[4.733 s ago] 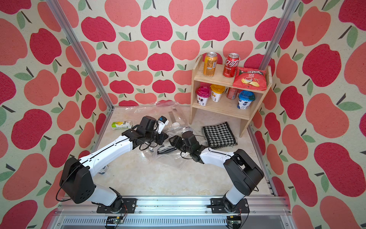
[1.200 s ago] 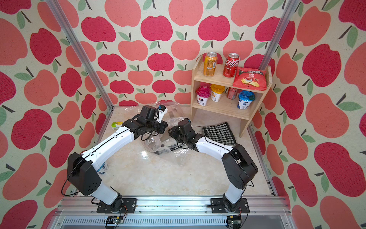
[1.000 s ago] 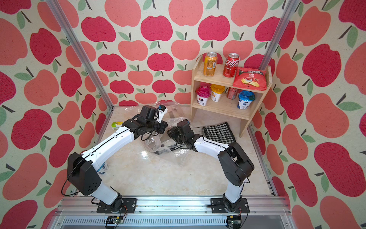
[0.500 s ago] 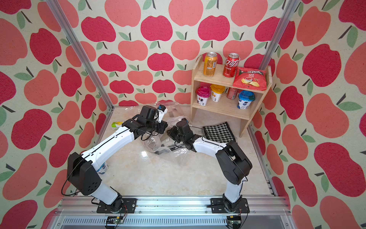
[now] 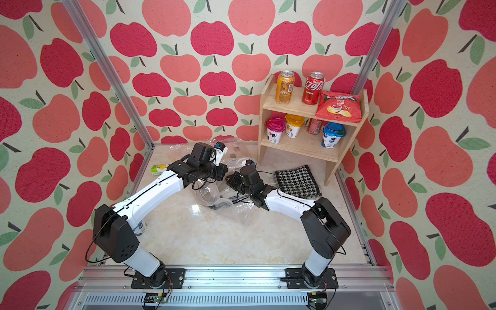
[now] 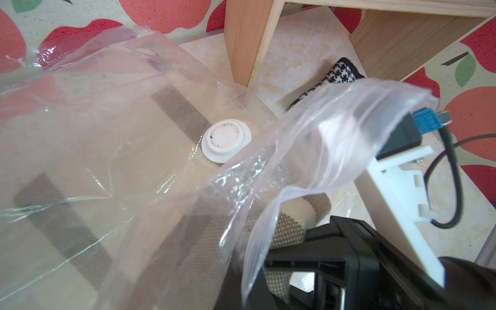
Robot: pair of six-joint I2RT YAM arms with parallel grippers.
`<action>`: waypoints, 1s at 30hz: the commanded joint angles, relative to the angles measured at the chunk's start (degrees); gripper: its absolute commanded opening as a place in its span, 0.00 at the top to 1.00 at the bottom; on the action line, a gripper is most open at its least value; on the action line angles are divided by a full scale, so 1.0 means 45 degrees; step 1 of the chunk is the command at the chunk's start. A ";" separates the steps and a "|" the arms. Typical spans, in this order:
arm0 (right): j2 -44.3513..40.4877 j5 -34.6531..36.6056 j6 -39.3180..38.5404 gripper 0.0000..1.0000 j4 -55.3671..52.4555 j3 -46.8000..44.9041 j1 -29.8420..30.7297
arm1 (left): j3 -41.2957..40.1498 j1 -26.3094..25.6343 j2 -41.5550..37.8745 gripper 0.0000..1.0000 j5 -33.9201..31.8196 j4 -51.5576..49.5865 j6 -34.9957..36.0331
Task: Take the scarf out of the vacuum bag
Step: Take out the scarf from the vacuum bag.
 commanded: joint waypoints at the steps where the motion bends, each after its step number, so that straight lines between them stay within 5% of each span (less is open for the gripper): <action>1: -0.0898 0.0321 -0.0623 1.00 0.0091 -0.0173 0.0096 | 0.0326 0.0067 0.0291 1.00 0.0059 -0.0169 -0.0158; 10: -0.2330 0.1135 -0.1031 1.00 -0.1705 -0.0968 0.0077 | 0.0449 0.0062 0.0470 1.00 0.0265 -0.0171 -0.0106; 15: -0.3404 0.1473 -0.1759 1.00 -0.3287 -0.1319 -0.0058 | 0.0447 0.0039 0.0575 1.00 0.1601 -0.0034 0.0237; 30: -0.6121 -0.0040 -0.4946 1.00 -1.2198 0.0167 -0.2713 | 0.0569 -0.0072 0.1121 1.00 0.1460 -0.0370 0.0419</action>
